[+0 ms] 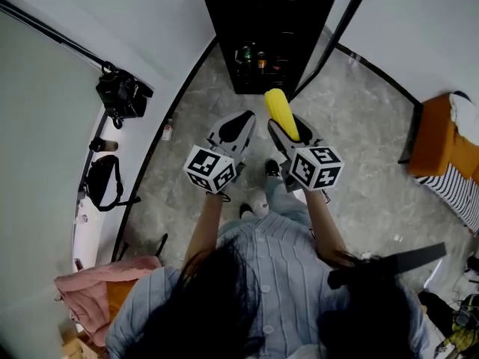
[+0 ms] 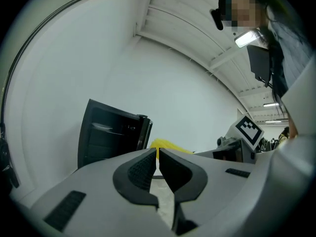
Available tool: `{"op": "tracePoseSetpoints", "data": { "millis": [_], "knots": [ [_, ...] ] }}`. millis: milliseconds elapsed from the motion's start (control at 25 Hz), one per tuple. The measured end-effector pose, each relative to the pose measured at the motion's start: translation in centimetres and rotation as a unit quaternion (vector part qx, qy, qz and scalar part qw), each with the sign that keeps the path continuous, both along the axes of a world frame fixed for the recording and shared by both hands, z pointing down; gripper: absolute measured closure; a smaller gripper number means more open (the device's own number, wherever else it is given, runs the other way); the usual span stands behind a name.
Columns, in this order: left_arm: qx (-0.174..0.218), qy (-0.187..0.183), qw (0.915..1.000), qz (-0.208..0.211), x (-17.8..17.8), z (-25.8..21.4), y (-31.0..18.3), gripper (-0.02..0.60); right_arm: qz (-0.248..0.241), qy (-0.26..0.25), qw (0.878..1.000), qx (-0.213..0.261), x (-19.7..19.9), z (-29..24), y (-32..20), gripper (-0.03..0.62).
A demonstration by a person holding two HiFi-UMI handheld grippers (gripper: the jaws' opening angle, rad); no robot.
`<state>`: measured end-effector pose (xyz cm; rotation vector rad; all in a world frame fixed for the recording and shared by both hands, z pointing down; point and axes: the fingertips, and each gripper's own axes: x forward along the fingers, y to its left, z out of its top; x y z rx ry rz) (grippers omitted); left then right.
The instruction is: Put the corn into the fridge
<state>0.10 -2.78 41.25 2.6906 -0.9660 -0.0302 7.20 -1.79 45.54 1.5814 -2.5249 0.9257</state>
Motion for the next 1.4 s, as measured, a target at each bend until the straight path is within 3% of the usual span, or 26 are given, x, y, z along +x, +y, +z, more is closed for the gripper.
{"op": "tracePoseSetpoints", "data": {
  "millis": [640,1400],
  "knots": [
    [0.007,-0.015,0.9990,-0.041,3.2,-0.9,-9.1,0.572,-0.030,-0.017,0.999,0.011,3.9,-0.4,-10.3,0.349],
    [-0.015,-0.032,0.9992,-0.018,5.3,1.1,-14.0,0.574,-0.015,-0.020,1.000,-0.010,5.8,1.8,-16.1,0.349]
  ]
}}
